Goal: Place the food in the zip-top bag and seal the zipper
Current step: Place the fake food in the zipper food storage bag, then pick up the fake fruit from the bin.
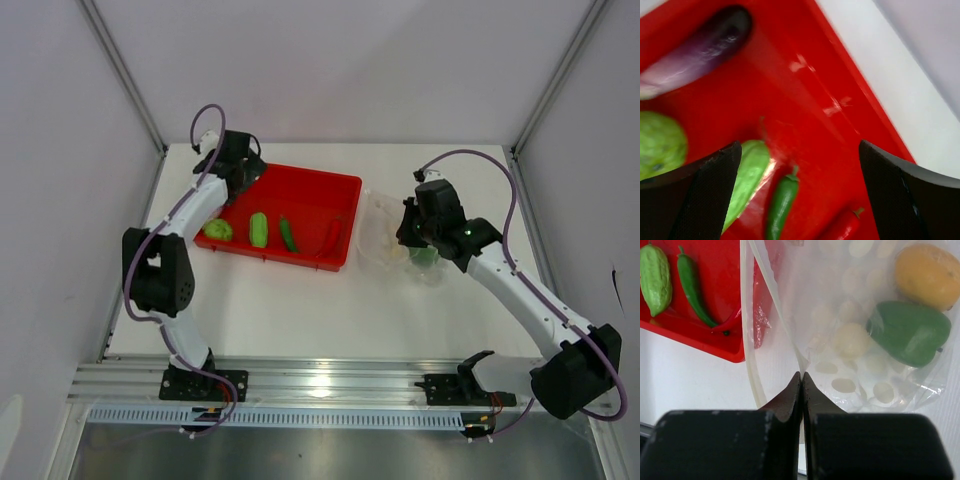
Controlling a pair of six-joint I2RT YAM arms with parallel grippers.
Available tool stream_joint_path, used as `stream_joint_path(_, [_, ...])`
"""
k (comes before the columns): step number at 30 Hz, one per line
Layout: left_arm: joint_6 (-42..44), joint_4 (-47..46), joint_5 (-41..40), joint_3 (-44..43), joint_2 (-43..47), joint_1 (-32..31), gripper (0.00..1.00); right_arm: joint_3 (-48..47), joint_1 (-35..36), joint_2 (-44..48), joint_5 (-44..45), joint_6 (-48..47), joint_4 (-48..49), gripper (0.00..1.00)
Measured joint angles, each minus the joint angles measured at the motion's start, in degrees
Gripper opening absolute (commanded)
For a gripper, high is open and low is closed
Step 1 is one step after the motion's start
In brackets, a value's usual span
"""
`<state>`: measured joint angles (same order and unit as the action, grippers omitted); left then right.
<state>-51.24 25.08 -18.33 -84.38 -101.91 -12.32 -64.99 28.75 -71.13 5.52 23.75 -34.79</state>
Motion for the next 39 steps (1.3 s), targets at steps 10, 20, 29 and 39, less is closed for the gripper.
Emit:
stream_joint_path(10, [-6.0,22.5,-13.0,-5.8,-4.7,0.8,0.99,1.3,0.0,-0.3,-0.4,-0.3,0.4,0.00])
stream_joint_path(20, [-7.3,28.1,-13.0,-2.2,-5.1,7.5,1.00,1.7,0.0,-0.2,-0.7,-0.5,0.7,0.00])
stream_joint_path(29, [-7.1,28.1,-10.3,-2.0,-7.6,9.6,0.99,2.3,0.0,-0.1,-1.5,-0.5,1.2,0.00])
stream_joint_path(39, [-7.7,27.7,-8.5,-3.3,-8.7,9.4,0.99,2.6,0.0,0.3,-1.5,-0.4,1.3,0.00])
